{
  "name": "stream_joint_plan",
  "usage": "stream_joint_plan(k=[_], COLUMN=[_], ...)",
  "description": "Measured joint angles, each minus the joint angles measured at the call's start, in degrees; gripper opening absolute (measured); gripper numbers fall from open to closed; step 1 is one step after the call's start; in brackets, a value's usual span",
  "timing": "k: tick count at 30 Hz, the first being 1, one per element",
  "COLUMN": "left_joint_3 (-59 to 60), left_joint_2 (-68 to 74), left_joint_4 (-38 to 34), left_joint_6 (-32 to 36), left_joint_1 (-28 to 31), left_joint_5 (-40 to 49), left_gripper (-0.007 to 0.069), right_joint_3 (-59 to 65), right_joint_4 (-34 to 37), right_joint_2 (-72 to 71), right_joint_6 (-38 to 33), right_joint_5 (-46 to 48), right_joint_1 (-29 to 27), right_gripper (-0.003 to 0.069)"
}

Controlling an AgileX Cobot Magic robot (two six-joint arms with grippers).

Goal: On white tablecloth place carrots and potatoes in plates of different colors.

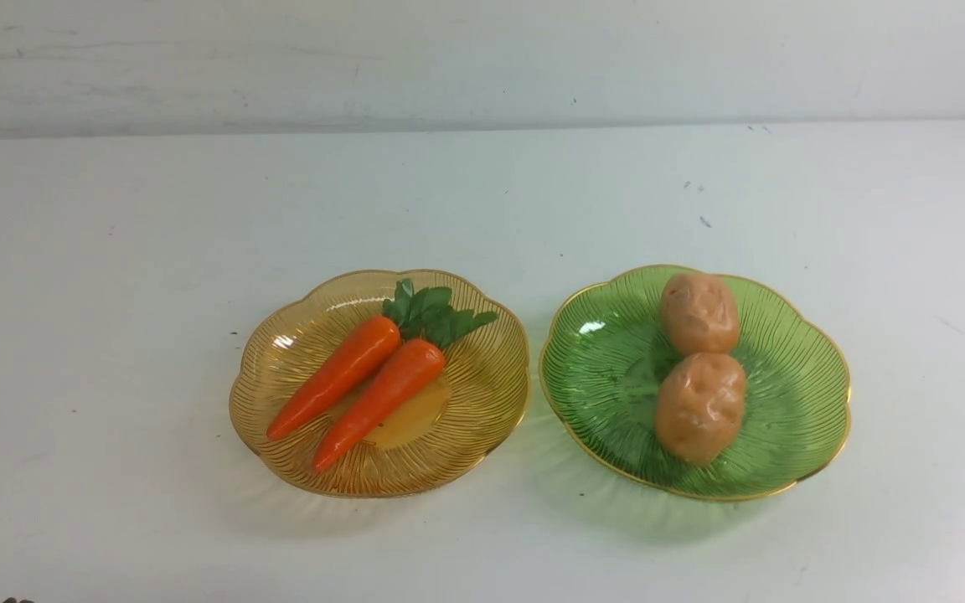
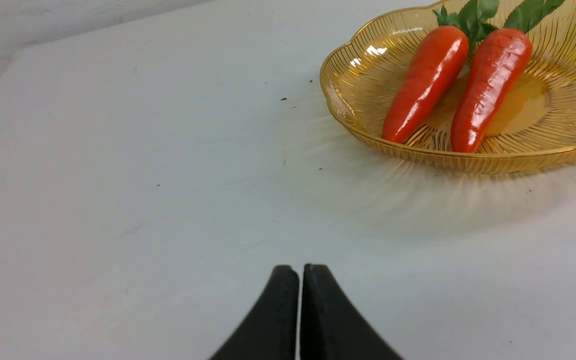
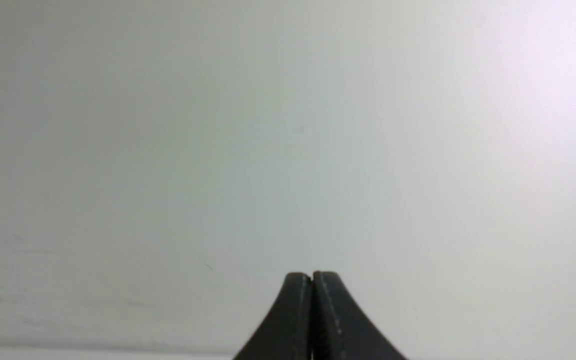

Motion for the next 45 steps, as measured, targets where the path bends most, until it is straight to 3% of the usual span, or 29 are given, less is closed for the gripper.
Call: stream_joint_plan(k=[3, 8, 21, 27, 34, 45], left_joint_3=[0.0, 0.0, 0.0, 0.0, 0.0, 0.0], left_joint_2=[0.0, 0.0, 0.0, 0.0, 0.0, 0.0], left_joint_4=[0.0, 0.0, 0.0, 0.0, 0.0, 0.0], left_joint_6=[0.0, 0.0, 0.0, 0.0, 0.0, 0.0], left_joint_1=[0.0, 0.0, 0.0, 0.0, 0.0, 0.0], left_joint_5=[0.0, 0.2, 0.4, 0.4, 0.4, 0.4], left_gripper=[-0.0003, -0.0003, -0.0003, -0.0003, -0.0003, -0.0003], right_joint_3=[8.0, 11.0, 11.0, 11.0, 11.0, 11.0], right_joint_4=[0.6, 0.6, 0.4, 3.6, 9.9, 10.7], right_joint_2=[0.0, 0.0, 0.0, 0.0, 0.0, 0.0], right_joint_6=[0.1, 0.0, -2.2, -5.9, -13.3, -13.7], right_joint_5=[0.4, 6.8, 7.9, 7.4, 7.3, 7.3], right_joint_1=[-3.9, -5.7, -4.7, -0.6, -1.1, -1.2], right_gripper=[-0.0015, -0.0015, -0.0015, -0.0015, -0.0015, -0.0015])
